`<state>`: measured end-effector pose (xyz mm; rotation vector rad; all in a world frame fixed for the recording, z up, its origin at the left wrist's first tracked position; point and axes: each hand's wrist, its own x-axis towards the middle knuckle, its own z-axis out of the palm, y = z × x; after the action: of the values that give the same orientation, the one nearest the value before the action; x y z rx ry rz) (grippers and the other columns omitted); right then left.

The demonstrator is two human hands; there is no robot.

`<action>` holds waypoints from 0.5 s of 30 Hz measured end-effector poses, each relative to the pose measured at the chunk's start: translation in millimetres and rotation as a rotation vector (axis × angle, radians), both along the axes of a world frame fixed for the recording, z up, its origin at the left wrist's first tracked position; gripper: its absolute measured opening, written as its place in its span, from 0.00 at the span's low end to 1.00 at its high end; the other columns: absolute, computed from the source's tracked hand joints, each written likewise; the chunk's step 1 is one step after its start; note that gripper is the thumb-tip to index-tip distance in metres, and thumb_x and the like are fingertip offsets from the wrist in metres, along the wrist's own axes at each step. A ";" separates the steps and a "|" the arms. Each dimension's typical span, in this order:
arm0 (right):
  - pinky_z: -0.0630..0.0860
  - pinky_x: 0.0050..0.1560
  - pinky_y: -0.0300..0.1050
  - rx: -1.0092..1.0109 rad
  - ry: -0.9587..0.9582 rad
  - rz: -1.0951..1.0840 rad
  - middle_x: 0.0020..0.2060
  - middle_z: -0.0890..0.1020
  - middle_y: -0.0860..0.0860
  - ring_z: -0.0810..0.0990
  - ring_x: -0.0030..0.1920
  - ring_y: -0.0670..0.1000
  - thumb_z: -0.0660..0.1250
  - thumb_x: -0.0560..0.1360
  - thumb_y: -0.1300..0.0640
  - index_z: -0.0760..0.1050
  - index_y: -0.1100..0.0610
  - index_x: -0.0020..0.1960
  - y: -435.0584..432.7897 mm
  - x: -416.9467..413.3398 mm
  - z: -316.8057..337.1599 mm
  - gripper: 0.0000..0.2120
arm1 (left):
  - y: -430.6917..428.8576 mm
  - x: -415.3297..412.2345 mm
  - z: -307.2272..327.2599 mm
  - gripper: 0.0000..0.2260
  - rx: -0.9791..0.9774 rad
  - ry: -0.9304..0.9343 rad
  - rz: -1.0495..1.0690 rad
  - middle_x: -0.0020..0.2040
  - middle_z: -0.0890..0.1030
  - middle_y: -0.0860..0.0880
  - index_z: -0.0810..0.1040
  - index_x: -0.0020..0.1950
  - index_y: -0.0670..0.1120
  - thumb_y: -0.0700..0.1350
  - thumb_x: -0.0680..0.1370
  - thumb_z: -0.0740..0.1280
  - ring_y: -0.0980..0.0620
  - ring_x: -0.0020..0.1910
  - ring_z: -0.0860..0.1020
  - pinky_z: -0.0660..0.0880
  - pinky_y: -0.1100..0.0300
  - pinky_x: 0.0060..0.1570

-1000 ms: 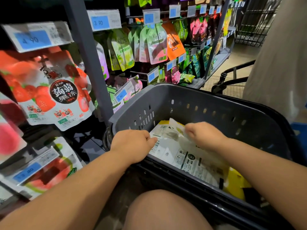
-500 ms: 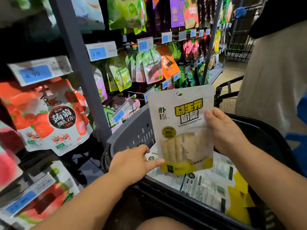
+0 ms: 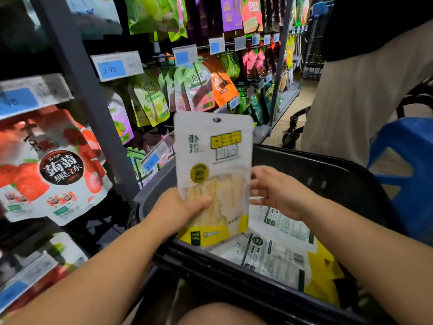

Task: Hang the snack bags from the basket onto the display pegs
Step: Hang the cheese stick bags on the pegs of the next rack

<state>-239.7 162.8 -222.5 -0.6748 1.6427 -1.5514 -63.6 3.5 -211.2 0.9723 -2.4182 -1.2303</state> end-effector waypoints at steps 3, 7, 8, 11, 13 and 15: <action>0.77 0.56 0.49 0.527 0.418 0.210 0.55 0.81 0.50 0.81 0.52 0.49 0.65 0.80 0.47 0.73 0.50 0.61 5.9 -18.3 -23.4 0.12 | -9.2 2.5 0.7 0.12 -0.099 0.021 0.133 0.55 0.83 0.46 0.83 0.56 0.49 0.52 0.75 0.73 0.45 0.56 0.80 0.73 0.58 0.53; 0.74 0.63 0.50 1.048 0.779 0.466 0.65 0.76 0.49 0.75 0.61 0.53 0.69 0.75 0.40 0.69 0.48 0.69 9.0 -24.8 -58.3 0.27 | -16.8 7.9 -2.5 0.15 -0.169 0.090 0.207 0.58 0.83 0.44 0.82 0.59 0.47 0.52 0.76 0.71 0.44 0.58 0.79 0.70 0.60 0.51; 0.74 0.63 0.50 1.099 0.821 0.475 0.65 0.75 0.50 0.75 0.61 0.54 0.71 0.73 0.39 0.69 0.49 0.69 8.8 -24.1 -64.4 0.29 | -16.6 8.1 -3.3 0.15 -0.184 0.099 0.221 0.58 0.83 0.44 0.82 0.60 0.47 0.52 0.76 0.71 0.44 0.58 0.79 0.69 0.61 0.51; 0.73 0.63 0.51 1.151 0.926 0.431 0.66 0.72 0.53 0.72 0.64 0.57 0.73 0.70 0.37 0.69 0.51 0.70 9.3 -23.9 -78.9 0.33 | -14.9 8.5 -5.0 0.16 -0.214 0.080 0.219 0.58 0.82 0.44 0.81 0.61 0.47 0.53 0.76 0.70 0.43 0.58 0.78 0.67 0.61 0.48; 0.70 0.65 0.51 1.146 0.927 0.368 0.68 0.69 0.54 0.70 0.67 0.58 0.72 0.69 0.35 0.66 0.50 0.72 11.1 -25.0 -83.7 0.37 | -13.5 9.5 -4.9 0.16 -0.215 0.061 0.209 0.57 0.82 0.44 0.81 0.60 0.48 0.53 0.76 0.70 0.44 0.55 0.78 0.66 0.61 0.47; 0.69 0.66 0.52 1.144 0.927 0.338 0.69 0.67 0.54 0.68 0.69 0.58 0.71 0.69 0.33 0.64 0.48 0.74 12.8 -26.6 -87.1 0.40 | -13.5 10.7 -5.7 0.15 -0.215 0.051 0.205 0.54 0.83 0.44 0.82 0.58 0.48 0.54 0.76 0.70 0.47 0.48 0.76 0.66 0.61 0.46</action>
<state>-266.3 175.7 -309.6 -0.9560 2.4778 0.1678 -52.9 -10.0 -216.9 1.0775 -2.2870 -0.8934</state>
